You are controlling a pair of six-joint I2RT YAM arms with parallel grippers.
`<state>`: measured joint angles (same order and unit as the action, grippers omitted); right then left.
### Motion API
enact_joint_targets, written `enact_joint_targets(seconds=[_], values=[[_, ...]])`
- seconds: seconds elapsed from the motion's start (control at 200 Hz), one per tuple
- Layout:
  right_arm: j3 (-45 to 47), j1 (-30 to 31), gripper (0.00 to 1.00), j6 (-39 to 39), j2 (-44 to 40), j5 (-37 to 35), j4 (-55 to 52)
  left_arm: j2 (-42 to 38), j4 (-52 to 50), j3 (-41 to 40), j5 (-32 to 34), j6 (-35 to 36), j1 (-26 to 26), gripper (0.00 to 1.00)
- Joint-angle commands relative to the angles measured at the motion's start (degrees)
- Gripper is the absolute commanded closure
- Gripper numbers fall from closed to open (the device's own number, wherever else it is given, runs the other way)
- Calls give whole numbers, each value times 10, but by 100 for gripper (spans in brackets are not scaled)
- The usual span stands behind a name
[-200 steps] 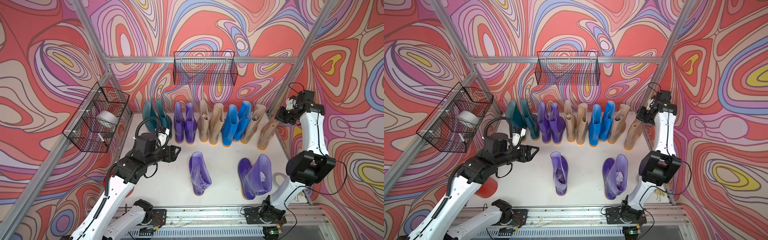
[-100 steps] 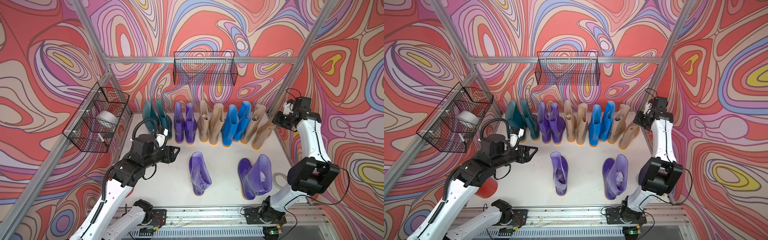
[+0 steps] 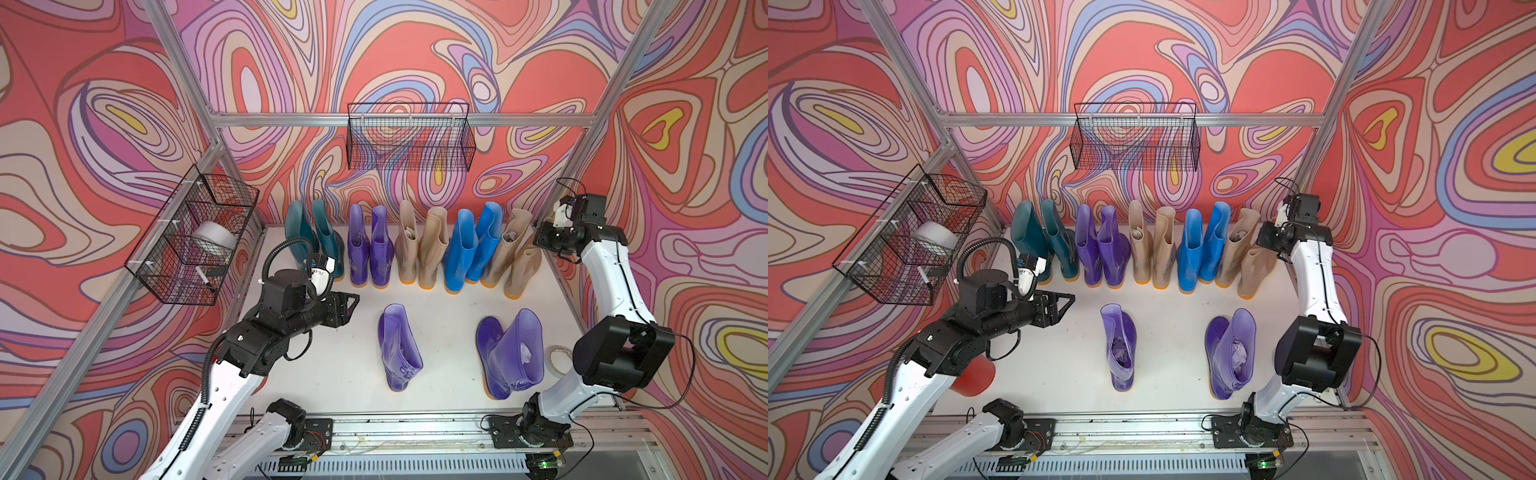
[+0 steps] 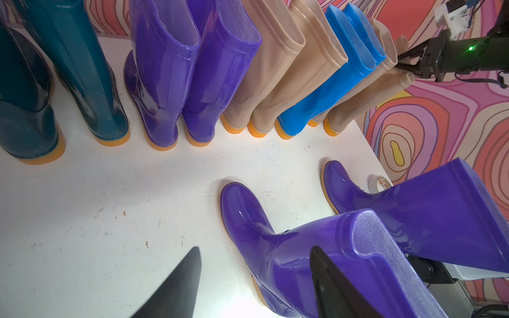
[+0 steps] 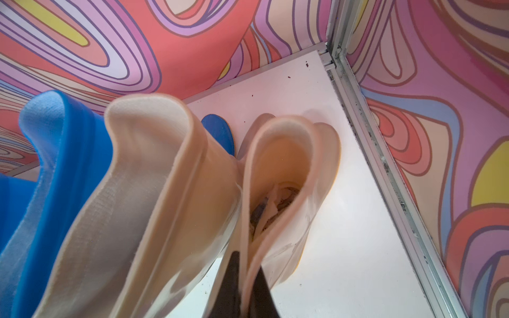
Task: Match and arrange rain boots in pairs
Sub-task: Pair a pair of rain boots at the corner of the board.
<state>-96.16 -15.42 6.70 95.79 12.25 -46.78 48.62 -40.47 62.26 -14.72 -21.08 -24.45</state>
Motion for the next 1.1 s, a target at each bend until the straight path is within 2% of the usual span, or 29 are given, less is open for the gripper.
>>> enact_joint_targets(seconds=[0.0, 0.13, 0.371, 0.461, 0.571, 1.097], values=[[-15, 1, 86, 2, -3, -10, 23, -5, -1, -3, 7, 0, -3, 35], [-12, 5, 69, 15, -7, -12, 24, -2, 2, -3, 6, 1, -3, 35], [-27, 17, 65, 29, 0, -42, 8, -2, 2, -5, 3, 1, -3, 35], [-12, 19, 57, 39, -15, -42, 26, -8, 1, -8, 6, 1, -3, 35], [-16, 21, 52, 47, -25, -42, 27, -9, -3, -7, 9, 2, -3, 35], [-83, 70, 41, 63, -34, -91, -26, -14, -3, -10, 8, 5, -3, 35]])
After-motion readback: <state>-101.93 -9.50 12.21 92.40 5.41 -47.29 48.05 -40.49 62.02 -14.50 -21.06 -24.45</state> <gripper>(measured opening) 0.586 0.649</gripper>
